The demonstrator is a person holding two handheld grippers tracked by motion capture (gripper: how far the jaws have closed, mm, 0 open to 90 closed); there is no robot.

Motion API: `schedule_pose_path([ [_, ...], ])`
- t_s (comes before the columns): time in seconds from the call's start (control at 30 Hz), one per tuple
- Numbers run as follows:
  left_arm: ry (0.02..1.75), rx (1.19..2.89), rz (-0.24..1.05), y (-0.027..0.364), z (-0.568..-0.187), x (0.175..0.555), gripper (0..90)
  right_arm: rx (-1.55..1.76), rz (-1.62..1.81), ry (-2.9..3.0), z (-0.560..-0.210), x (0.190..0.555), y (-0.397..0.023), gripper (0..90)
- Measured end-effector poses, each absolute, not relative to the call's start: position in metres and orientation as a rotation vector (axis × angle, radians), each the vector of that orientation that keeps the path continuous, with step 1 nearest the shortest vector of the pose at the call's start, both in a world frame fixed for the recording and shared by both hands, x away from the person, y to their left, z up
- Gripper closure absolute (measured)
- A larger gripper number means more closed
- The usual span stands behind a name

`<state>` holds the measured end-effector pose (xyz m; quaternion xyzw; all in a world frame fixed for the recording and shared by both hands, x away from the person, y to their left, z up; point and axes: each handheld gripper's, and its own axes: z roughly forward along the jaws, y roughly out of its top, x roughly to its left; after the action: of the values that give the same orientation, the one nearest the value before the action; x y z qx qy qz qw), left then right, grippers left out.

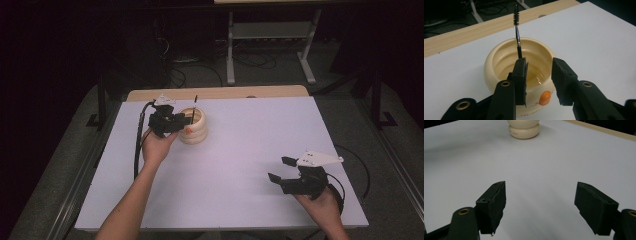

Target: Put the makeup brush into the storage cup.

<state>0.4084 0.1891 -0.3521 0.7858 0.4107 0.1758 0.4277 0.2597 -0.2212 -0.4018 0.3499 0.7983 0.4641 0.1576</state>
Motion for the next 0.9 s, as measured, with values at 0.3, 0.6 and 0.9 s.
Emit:
schedule_pose_path([
  [0.3,1.003,1.967,0.449,0.189,-0.355,0.396,56.8,1.008,1.324,2.277,-0.402,0.260,-0.223,24.1],
  [0.6,0.991,1.956,0.465,0.191,-0.354,0.386,49.9,1.014,1.323,2.271,-0.402,0.261,-0.224,24.1],
  [0.9,0.963,1.977,0.473,0.190,-0.352,0.376,44.2,1.013,1.321,2.272,-0.402,0.260,-0.224,24.1],
])
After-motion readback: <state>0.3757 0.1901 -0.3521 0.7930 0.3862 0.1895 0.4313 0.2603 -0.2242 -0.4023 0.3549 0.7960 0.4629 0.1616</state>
